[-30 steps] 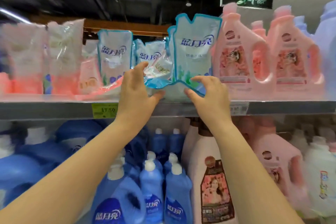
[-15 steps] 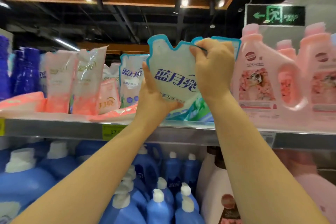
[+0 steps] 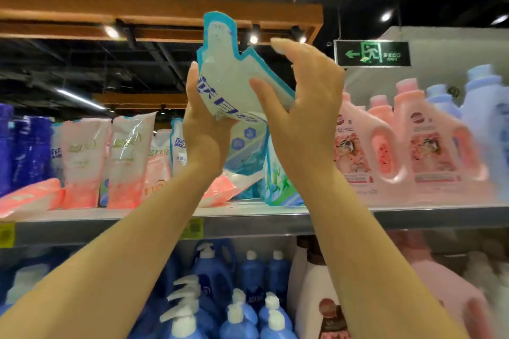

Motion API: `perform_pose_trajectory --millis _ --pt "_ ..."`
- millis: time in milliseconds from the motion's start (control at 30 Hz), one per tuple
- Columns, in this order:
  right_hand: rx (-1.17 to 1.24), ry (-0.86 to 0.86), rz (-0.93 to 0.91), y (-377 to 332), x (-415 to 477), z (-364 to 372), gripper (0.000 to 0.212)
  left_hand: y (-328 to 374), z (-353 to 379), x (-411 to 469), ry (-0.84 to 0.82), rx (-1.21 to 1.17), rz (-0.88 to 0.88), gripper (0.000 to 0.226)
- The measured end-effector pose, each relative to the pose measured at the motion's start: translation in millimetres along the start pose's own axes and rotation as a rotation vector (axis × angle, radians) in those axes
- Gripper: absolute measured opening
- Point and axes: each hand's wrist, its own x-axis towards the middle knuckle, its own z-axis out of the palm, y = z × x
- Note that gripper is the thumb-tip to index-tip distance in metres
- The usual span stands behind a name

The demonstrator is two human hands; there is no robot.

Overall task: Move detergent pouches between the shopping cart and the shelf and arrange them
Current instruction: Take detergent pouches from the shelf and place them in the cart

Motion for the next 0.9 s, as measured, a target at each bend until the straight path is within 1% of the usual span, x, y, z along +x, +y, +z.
perform_pose_trajectory --millis 33,67,133,167,200,233,267,300,367,500,567,633,667,767,833,900 --pt "0.000 0.030 0.008 -9 1 -4 0.050 9 -2 0 -0.043 0.040 0.022 0.037" --pt "0.016 0.073 0.029 -19 2 -9 0.061 22 -8 -5 -0.069 0.096 0.021 0.041" --pt "0.058 0.175 0.099 -35 3 -19 0.078 52 -18 -19 -0.109 0.174 0.070 0.063" --pt "0.082 0.213 0.144 -42 2 -25 0.083 60 -25 -25 -0.125 0.204 0.067 0.068" --pt "0.114 0.235 0.196 -49 2 -31 0.087 73 -33 -34 -0.144 0.142 0.035 0.065" --pt "0.151 0.250 0.262 -57 2 -39 0.090 79 -40 -42 -0.185 0.127 0.001 0.062" --pt "0.193 0.265 0.340 -63 2 -46 0.092 89 -47 -52 -0.215 0.149 0.017 0.064" --pt "0.237 0.276 0.413 -71 3 -54 0.096 100 -53 -61 -0.243 0.222 0.035 0.071" --pt "0.263 0.286 0.500 -85 2 -71 0.102 116 -66 -81 -0.322 0.289 0.024 0.080" --pt "0.159 0.191 0.588 -108 -25 -109 0.115 149 -77 -129 -0.427 0.293 -0.106 0.079" --pt "0.162 0.137 0.632 -119 -48 -135 0.114 165 -77 -155 -0.466 0.249 -0.153 0.075" --pt "0.207 0.082 0.702 -135 -67 -166 0.114 184 -76 -180 -0.510 0.243 -0.147 0.070" --pt "0.195 0.036 0.742 -143 -76 -182 0.118 194 -76 -192 -0.532 0.260 -0.138 0.068" --pt "0.065 -0.139 0.885 -170 -99 -232 0.128 220 -74 -226 -0.551 0.241 -0.153 0.066" --pt "0.070 -0.198 0.992 -189 -105 -271 0.126 245 -71 -250 -0.568 0.228 -0.189 0.066" --pt "0.043 -0.239 1.068 -211 -100 -318 0.120 274 -65 -280 -0.599 0.163 -0.274 0.066"
